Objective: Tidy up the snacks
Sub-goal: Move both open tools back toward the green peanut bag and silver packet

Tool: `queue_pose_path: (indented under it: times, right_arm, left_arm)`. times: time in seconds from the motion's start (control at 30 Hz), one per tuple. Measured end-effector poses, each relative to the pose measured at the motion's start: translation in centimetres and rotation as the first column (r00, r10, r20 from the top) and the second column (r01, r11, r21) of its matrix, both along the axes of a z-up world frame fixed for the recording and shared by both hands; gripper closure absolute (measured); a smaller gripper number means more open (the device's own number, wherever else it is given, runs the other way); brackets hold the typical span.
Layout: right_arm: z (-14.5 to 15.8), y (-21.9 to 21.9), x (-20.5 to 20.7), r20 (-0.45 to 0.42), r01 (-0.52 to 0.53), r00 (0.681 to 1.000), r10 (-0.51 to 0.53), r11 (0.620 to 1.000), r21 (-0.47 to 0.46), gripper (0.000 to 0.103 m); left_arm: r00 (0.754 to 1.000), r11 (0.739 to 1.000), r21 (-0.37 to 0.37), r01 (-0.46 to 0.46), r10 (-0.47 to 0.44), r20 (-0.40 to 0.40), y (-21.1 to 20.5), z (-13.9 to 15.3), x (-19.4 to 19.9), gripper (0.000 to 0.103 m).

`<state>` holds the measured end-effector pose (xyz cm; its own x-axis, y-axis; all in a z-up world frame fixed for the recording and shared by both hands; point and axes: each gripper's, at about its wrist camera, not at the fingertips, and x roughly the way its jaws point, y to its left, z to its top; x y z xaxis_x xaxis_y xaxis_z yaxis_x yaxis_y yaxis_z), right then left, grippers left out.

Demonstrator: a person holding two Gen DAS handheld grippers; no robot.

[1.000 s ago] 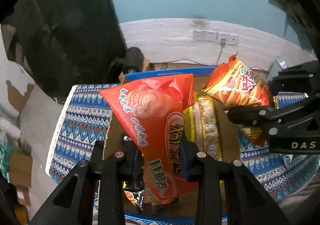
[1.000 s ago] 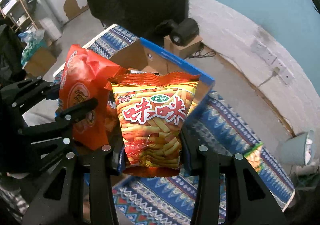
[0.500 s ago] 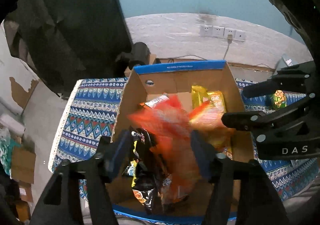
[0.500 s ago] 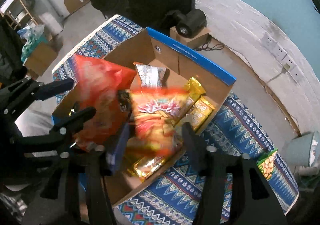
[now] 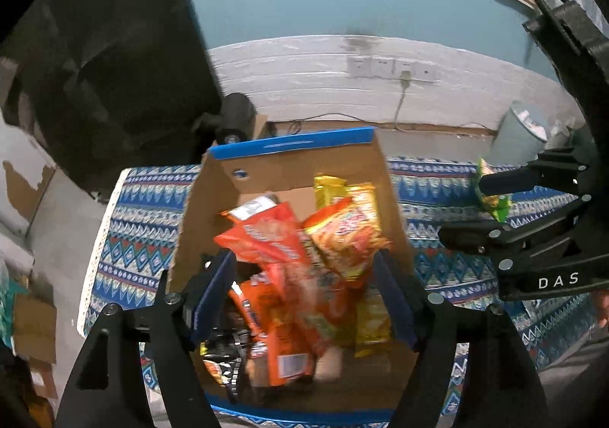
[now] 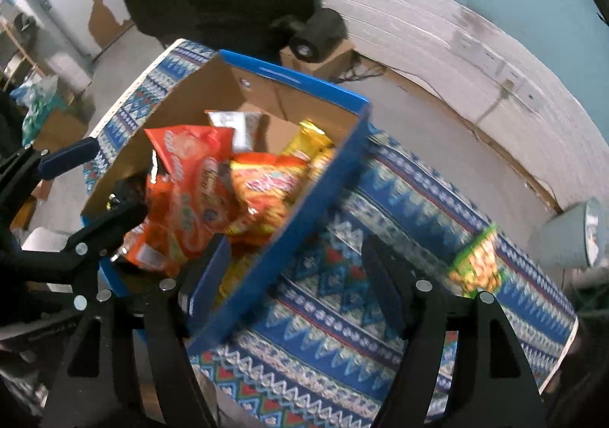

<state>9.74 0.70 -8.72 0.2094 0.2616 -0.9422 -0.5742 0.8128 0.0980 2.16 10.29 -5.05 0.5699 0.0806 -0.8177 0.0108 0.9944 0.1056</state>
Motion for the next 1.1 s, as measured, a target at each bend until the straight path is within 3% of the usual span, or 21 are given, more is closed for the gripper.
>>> queue_pose_path:
  times: [0.23,0.6,1.1]
  right_arm:
    - [0.1,-5.0,-0.8,0.017,0.061,0.998,-0.061,0.998,-0.028,0.03]
    - [-0.9,-13.7,-1.9,0.006,0.197,0.98,-0.197,0.98,-0.041,0.03]
    - [-5.7,-24.0,-4.5,-0.078,0.397,0.912,-0.404,0.914,-0.084,0.03]
  left_arm:
    - [0.997,0.996,0.041,0.079,-0.079,-0.009,-4.4,-0.1,0.4,0.024]
    - [0.98,0.983,0.029,0.184,-0.181,-0.083,-11.1,-2.0,1.1,0.024]
    - [0.94,0.952,0.062,0.299,-0.282,-0.192,-17.9,-6.8,1.9,0.024]
